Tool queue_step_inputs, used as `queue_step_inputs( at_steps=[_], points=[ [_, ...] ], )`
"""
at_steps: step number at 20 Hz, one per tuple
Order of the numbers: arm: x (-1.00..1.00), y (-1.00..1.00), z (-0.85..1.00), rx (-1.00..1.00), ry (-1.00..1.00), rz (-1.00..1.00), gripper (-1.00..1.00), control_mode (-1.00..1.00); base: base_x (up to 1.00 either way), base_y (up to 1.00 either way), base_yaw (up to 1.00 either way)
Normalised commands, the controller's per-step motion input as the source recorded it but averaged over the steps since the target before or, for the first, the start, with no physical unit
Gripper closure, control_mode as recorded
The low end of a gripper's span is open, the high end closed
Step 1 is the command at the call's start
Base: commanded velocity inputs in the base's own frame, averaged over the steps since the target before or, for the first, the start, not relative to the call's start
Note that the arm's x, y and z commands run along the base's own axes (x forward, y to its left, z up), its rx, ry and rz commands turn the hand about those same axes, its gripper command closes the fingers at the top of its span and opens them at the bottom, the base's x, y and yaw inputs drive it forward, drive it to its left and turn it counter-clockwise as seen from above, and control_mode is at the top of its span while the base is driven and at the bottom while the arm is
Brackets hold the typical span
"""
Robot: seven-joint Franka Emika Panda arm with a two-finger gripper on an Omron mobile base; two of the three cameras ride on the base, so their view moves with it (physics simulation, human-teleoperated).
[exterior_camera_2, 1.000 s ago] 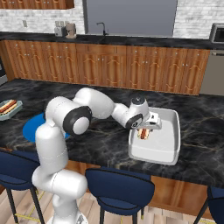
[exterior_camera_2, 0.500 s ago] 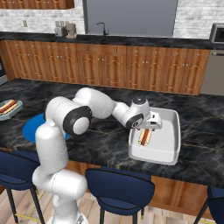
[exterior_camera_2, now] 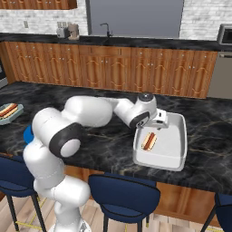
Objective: Place one cooked food and one vegetable from the large plate to each tupperware container.
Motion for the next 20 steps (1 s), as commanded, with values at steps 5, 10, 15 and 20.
queue_step_inputs(
  at_steps=[5, 10, 15, 20],
  points=[
    [-0.74, 0.97, 0.73, 0.12, 0.0, -0.03, -1.0, -1.0, 0.0, 0.0, 0.0],
    [-0.66, 1.0, 0.33, 0.02, 0.05, -0.01, -1.0, -1.0, 0.0, 0.0, 0.0],
    [-0.4, 1.0, 0.22, 0.0, 0.18, 0.0, -1.0, -1.0, 0.0, 0.0, 0.0],
    [-0.02, 1.0, 0.13, 0.01, 0.16, 0.0, -1.0, -1.0, 0.0, 0.0, 0.0]
  ],
)
